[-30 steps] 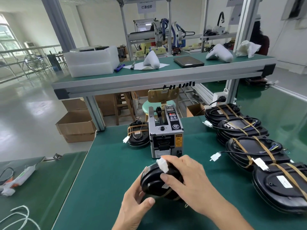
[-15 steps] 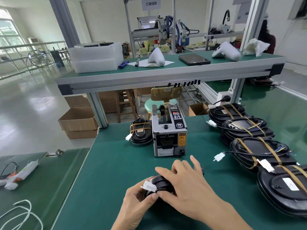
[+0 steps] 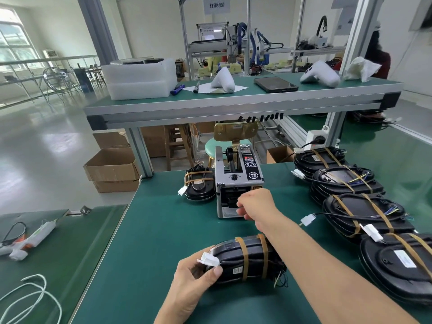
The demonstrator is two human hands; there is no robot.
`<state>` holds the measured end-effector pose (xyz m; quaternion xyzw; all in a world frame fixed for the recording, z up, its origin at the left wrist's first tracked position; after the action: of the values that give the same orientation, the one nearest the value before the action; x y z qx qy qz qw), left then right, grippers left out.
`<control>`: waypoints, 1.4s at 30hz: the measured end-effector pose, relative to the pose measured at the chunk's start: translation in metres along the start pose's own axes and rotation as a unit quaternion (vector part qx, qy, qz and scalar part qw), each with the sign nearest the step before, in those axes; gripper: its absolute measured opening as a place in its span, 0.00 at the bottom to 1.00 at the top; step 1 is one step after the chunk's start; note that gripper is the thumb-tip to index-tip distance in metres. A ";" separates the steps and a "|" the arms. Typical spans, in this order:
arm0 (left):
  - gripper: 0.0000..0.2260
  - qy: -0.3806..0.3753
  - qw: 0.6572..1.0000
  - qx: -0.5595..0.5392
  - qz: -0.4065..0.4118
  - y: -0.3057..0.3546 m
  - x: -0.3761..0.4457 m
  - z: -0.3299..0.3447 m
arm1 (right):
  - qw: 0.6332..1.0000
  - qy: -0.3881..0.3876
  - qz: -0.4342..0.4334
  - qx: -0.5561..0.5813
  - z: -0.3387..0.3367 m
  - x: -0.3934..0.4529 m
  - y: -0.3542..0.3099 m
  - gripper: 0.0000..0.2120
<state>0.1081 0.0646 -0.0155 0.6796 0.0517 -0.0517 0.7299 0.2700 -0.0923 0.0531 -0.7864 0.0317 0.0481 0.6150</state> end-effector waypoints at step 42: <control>0.25 0.017 1.000 -0.020 0.006 -0.004 -0.001 -0.001 | 0.985 -0.058 -0.161 0.029 -0.045 -0.076 -0.028 0.04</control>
<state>0.1063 0.0649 -0.0196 0.6661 0.0609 -0.0344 0.7426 0.1994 -0.1303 0.0993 -0.7589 -0.1290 -0.0069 0.6382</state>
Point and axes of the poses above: each hand's wrist, its own x-axis towards the middle knuckle, its own z-axis out of the palm, y = z × x, the point moved 6 cm from there along x, towards the middle knuckle, and after that the axes turned 13 degrees about -z, right-handed, at the moved point
